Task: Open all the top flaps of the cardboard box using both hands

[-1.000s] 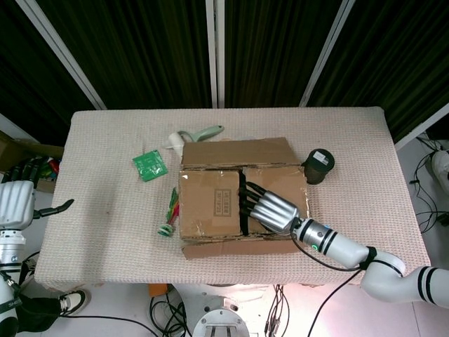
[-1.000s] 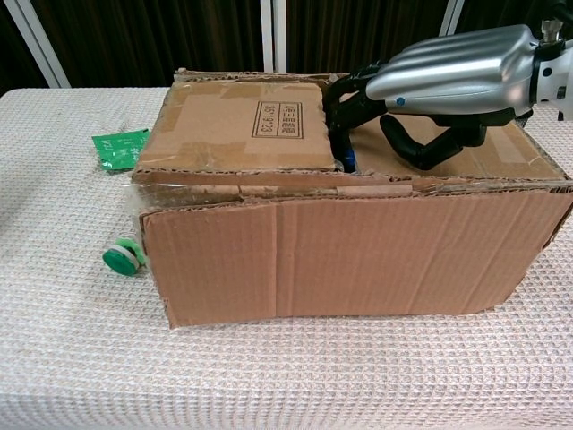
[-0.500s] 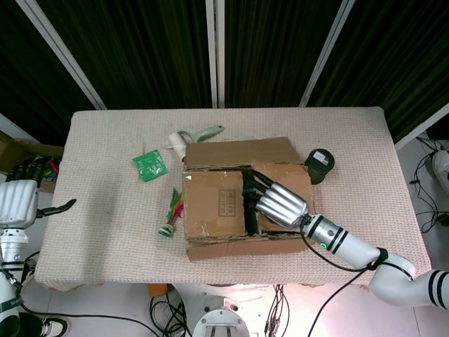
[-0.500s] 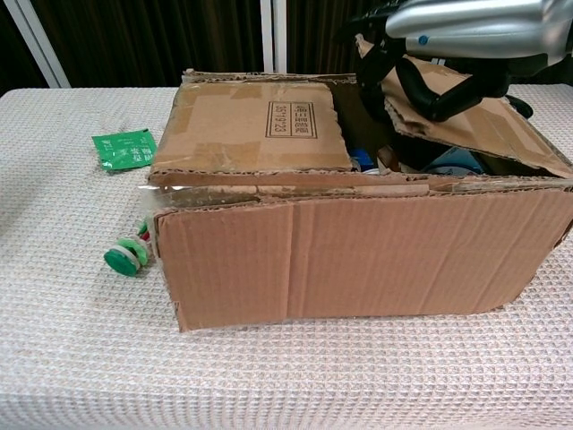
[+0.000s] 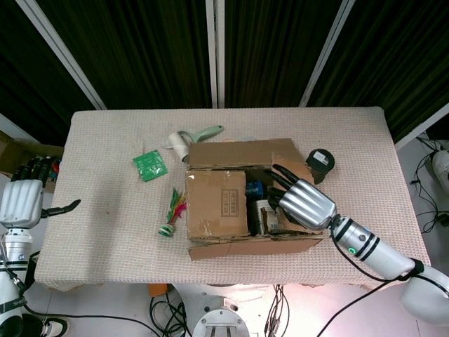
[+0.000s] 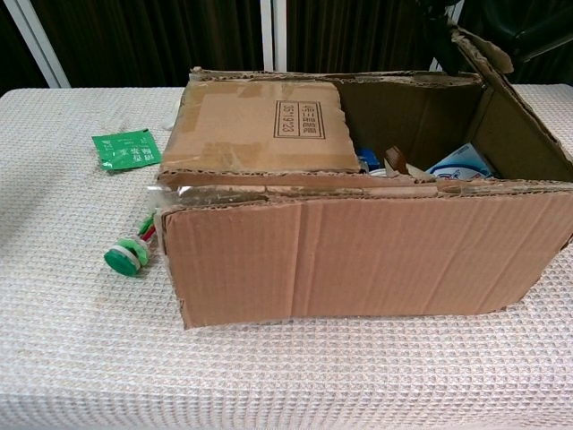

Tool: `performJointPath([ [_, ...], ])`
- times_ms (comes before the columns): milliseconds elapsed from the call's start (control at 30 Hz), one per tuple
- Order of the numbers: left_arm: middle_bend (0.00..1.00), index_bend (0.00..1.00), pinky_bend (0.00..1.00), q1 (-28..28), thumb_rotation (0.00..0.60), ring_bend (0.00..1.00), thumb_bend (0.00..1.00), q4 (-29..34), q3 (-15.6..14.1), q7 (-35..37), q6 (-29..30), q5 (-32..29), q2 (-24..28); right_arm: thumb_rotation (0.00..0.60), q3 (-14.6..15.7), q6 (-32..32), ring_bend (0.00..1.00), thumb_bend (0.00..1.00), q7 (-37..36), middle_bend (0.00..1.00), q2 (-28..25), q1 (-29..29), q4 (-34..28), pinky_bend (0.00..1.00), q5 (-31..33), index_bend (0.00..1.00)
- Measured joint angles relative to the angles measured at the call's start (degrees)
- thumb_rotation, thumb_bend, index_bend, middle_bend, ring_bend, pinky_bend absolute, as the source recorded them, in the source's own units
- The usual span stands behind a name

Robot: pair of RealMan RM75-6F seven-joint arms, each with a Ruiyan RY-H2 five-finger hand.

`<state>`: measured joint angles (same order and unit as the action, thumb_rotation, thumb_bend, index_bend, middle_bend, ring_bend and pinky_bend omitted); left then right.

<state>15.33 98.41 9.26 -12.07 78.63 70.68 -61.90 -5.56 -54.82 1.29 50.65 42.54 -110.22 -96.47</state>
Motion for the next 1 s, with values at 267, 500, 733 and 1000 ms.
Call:
performJointPath([
  [267, 0.17, 0.13, 0.18, 0.58, 0.341, 0.11, 0.01, 3.17, 0.21, -3.07, -0.27, -0.37, 0.59, 0.600, 1.70, -6.16, 0.00, 0.94, -10.84, 0.39, -6.33, -3.30, -0.58, 0.00, -4.06, 0.39],
  [500, 0.17, 0.13, 0.18, 1.31, 0.342, 0.11, 0.01, 4.94, 0.28, -5.36, -0.53, -0.54, 0.26, 0.600, 2.85, -11.55, 0.00, 0.93, -17.19, 0.39, -9.93, -6.48, 0.22, 0.00, -6.66, 0.35],
  [733, 0.17, 0.13, 0.18, 1.78, 0.344, 0.11, 0.01, 6.33, 0.22, -6.72, -0.77, -0.80, -0.04, 0.600, 4.06, -14.25, 0.00, 0.93, -22.81, 0.41, -12.63, -9.26, 2.06, 0.00, -7.43, 0.33],
  [1000, 0.17, 0.13, 0.18, 2.01, 0.338, 0.11, 0.01, 8.34, -0.04, -6.74, -1.11, -0.36, 0.35, 0.600, 4.62, -19.83, 0.00, 0.93, -27.16, 0.42, -14.18, -12.92, 4.87, 0.00, -7.89, 0.27],
])
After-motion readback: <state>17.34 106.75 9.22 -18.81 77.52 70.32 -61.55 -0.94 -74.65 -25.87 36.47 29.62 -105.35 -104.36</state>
